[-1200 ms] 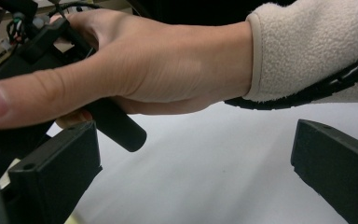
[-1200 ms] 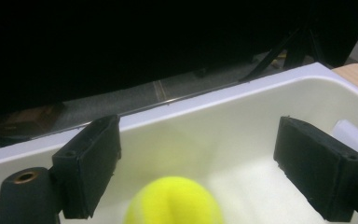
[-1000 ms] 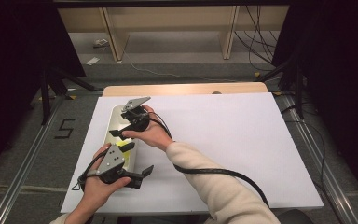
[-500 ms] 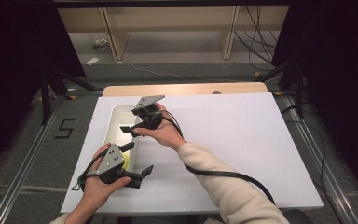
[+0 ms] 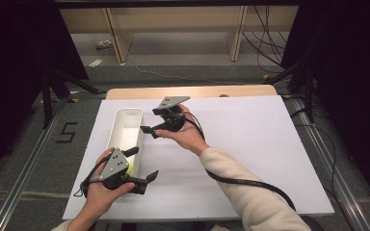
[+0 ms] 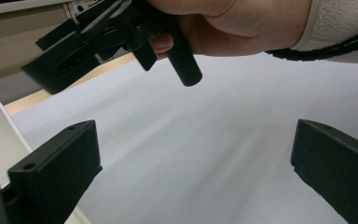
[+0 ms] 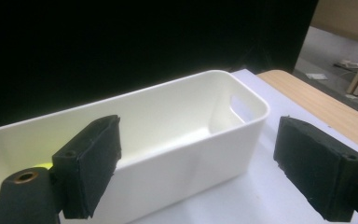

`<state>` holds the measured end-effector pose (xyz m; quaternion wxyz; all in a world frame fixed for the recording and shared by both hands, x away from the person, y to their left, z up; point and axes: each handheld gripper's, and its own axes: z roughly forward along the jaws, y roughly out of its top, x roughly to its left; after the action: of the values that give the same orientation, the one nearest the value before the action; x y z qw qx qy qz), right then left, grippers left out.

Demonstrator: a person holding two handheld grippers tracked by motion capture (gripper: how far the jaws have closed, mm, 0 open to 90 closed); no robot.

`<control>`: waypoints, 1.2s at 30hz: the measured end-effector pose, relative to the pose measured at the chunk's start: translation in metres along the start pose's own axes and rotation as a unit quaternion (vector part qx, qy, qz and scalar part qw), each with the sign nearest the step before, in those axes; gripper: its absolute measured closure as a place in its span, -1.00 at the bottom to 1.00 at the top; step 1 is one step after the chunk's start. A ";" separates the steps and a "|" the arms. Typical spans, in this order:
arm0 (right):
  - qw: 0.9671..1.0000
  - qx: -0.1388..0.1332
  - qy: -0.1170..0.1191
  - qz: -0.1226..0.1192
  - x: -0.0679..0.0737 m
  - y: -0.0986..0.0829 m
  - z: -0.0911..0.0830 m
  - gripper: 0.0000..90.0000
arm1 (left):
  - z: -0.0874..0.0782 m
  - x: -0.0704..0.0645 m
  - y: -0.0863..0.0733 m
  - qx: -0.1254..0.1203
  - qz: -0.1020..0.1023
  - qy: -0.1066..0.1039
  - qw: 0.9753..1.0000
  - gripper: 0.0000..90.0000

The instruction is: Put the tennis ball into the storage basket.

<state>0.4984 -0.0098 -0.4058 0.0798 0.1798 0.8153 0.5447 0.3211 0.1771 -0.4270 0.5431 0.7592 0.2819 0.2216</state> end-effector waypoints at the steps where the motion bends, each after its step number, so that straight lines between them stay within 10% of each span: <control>1: 1.000 0.000 -0.001 0.001 0.000 0.000 -0.002 -0.66 | 0.000 0.000 0.000 0.000 0.000 0.000 1.000 -0.98; 36: 0.999 -0.014 -0.042 0.012 -0.015 -0.021 -0.065 -0.66 | 0.001 -0.001 0.000 0.003 0.003 0.000 1.000 -0.98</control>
<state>0.4869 -0.0792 -0.4008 0.1101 0.2109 0.8015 0.5486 0.3211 0.1756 -0.4275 0.5401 0.7617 0.2805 0.2223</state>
